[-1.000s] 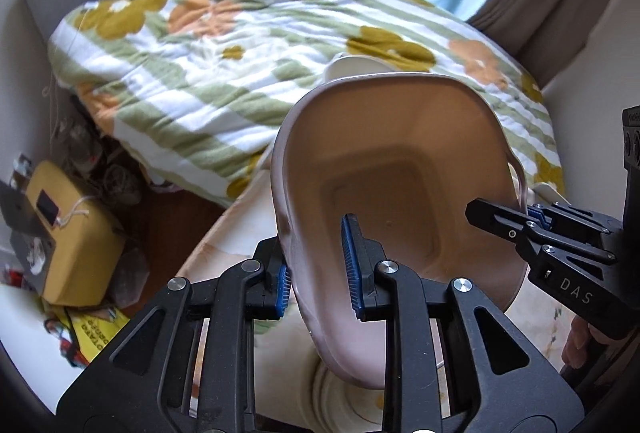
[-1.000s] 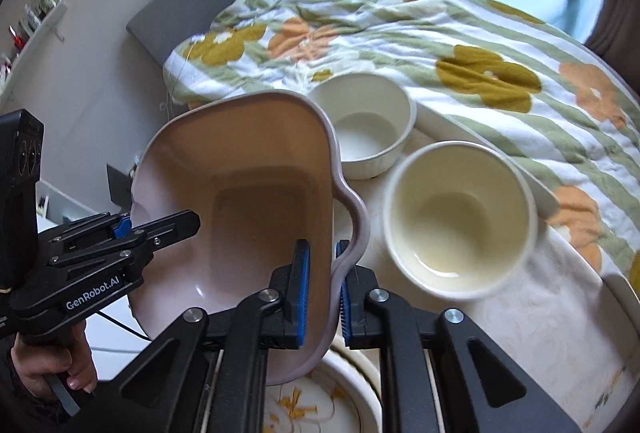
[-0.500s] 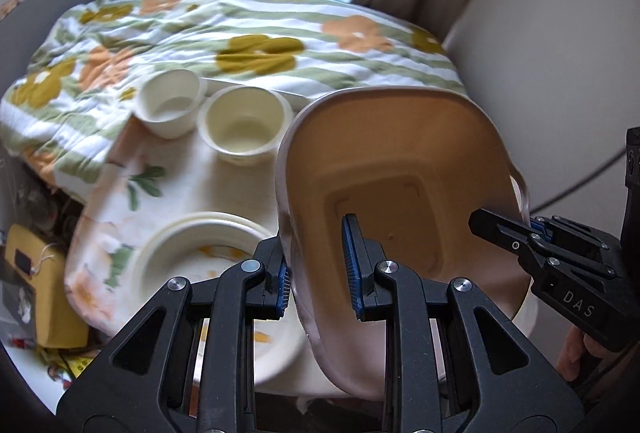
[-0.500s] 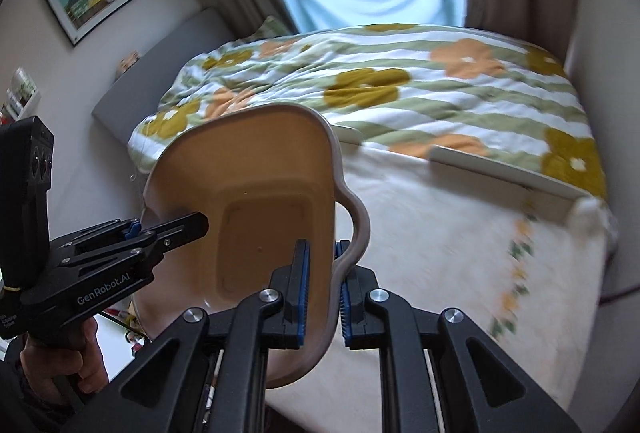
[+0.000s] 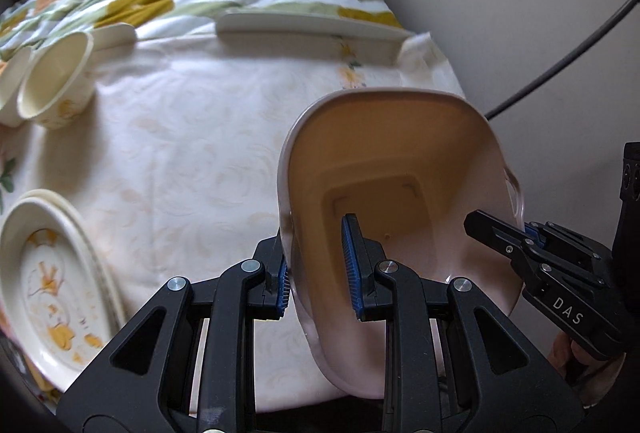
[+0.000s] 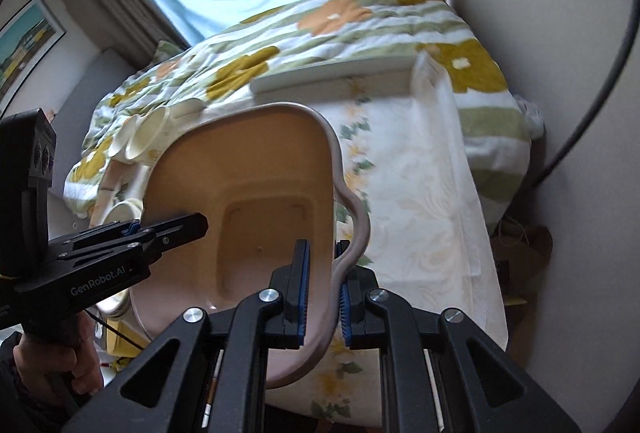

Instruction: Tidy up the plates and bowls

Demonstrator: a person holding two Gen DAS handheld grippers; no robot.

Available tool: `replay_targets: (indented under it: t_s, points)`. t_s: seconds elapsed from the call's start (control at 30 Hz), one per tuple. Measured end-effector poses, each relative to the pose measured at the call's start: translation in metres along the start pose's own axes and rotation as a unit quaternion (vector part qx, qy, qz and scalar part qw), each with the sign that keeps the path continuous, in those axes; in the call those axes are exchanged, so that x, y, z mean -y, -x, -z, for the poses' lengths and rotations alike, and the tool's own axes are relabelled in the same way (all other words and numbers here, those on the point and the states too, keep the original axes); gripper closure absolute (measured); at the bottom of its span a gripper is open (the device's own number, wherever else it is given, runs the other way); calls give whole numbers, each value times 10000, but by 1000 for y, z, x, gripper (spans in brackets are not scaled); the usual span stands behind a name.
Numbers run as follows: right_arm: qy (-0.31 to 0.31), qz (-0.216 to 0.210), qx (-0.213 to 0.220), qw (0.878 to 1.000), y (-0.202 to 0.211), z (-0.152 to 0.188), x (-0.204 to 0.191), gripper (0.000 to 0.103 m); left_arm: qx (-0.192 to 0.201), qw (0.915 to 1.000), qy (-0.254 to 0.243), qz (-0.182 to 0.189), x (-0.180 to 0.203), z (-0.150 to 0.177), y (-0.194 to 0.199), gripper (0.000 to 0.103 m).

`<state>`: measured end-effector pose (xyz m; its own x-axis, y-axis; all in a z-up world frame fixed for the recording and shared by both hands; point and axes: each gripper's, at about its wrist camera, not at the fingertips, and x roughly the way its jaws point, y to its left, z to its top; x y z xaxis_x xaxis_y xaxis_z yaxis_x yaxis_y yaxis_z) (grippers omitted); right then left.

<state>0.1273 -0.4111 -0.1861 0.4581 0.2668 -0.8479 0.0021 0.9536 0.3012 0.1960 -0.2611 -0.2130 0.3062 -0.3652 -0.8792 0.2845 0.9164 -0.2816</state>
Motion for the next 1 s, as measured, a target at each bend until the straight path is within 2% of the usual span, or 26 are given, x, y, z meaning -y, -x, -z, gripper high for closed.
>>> replay_targets:
  t_s: [0.13,0.3,0.57,0.63,0.7,0.73,0.77,0.87,1.0]
  points:
    - [-102,116,-60,9999,-21,8,13,91,-220,9997,-84,4,-4,1,-32,83]
    - [-188,206,-105,9996,-31,13,20,91,-373,9992,-108,32,-10,0,-52,83]
    - [-232,252,-155,9993,-35,19,29,91,-303,9984,-442,-195,0,2,-51,83]
    - [-304,214,-161,9992,-38,21,32,91,-303,9976,-551,-289,3,2,-52,76]
    - [-420,124,-241,9987,-41,21,34,91,-303,9969,-643,-324,5,1,-53,63]
    - [-463,113,-267,9985,-42,22,35,90,-282,9966,-693,-351,7,2,-53,47]
    - [-490,116,-281,9983,-43,22,35,84,-252,9963,-724,-385,9,1,-53,36]
    - [-521,55,-249,9983,-42,24,36,53,-181,9958,-784,-429,11,0,-51,33]
    - [-553,55,-275,9981,-42,26,38,51,-209,9961,-732,-452,7,-1,-51,33]
